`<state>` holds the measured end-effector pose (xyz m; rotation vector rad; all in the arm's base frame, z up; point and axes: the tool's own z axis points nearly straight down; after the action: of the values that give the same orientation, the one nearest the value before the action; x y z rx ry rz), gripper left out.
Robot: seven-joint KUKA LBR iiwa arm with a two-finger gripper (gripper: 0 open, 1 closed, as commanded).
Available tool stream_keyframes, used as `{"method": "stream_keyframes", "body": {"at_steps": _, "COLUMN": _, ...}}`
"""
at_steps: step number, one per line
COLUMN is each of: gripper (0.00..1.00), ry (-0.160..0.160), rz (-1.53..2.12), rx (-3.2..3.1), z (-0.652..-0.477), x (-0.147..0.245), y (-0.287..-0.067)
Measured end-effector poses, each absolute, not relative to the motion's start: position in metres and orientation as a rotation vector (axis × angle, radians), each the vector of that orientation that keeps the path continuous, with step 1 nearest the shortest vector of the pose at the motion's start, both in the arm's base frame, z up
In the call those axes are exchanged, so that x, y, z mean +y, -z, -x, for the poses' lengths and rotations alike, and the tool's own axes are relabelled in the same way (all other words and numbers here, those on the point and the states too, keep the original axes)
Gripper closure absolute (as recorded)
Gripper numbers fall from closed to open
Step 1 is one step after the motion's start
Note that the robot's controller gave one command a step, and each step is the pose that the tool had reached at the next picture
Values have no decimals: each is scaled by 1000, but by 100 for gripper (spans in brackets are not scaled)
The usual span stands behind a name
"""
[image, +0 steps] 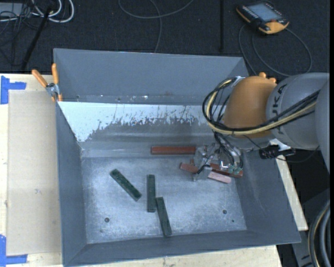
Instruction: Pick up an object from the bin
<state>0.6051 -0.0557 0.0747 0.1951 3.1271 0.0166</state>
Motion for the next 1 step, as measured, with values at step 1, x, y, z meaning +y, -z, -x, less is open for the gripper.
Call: {"method": "stream_keyframes", "body": {"at_steps": 1, "gripper": 100, "ry": -21, "rz": -153, "rx": 3119, "z": -612, "x": -109, "y": -77}}
